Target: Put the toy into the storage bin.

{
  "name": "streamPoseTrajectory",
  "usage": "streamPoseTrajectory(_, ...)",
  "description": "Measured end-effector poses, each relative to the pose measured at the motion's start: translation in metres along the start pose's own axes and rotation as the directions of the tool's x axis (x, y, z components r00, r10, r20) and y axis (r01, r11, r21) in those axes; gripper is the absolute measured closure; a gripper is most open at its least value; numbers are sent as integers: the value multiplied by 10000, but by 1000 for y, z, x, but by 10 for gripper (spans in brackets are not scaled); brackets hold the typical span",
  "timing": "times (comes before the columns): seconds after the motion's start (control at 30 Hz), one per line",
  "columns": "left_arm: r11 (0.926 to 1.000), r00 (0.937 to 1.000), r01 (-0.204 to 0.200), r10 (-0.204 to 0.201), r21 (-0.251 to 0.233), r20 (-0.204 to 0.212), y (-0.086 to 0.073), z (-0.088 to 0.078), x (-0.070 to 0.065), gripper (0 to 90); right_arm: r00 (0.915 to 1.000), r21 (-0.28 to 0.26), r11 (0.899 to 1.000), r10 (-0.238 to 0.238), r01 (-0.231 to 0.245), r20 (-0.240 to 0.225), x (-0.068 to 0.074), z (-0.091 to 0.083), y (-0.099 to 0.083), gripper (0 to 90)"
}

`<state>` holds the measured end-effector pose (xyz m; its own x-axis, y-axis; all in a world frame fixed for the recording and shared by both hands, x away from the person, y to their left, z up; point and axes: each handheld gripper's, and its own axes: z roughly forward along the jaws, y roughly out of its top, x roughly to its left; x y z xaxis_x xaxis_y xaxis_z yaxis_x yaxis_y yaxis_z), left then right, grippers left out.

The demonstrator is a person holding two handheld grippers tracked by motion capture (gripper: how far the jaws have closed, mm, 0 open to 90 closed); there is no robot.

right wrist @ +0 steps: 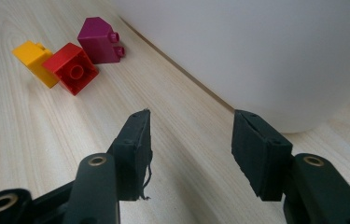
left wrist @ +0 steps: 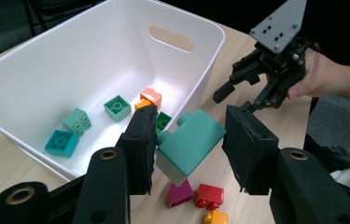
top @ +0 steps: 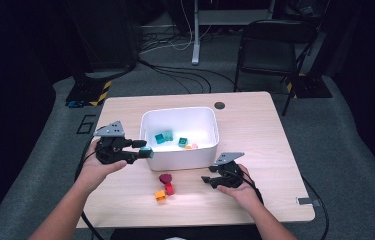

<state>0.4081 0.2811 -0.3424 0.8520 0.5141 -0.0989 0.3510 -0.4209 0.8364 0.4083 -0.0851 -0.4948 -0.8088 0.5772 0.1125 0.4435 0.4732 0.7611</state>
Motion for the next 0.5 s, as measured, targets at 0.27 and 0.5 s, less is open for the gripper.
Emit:
streamPoseTrajectory(0.27,9999,9997,77,-80,-110,-213,13,1,10,548,10000,67,10000,-43,43,-23,-1,1,0,470)
streamPoseTrajectory(0.5,9997,9993,200,-205,-169,-326,24,9,19,547,10000,94,10000,-27,27,-36,0,2,-1,470)
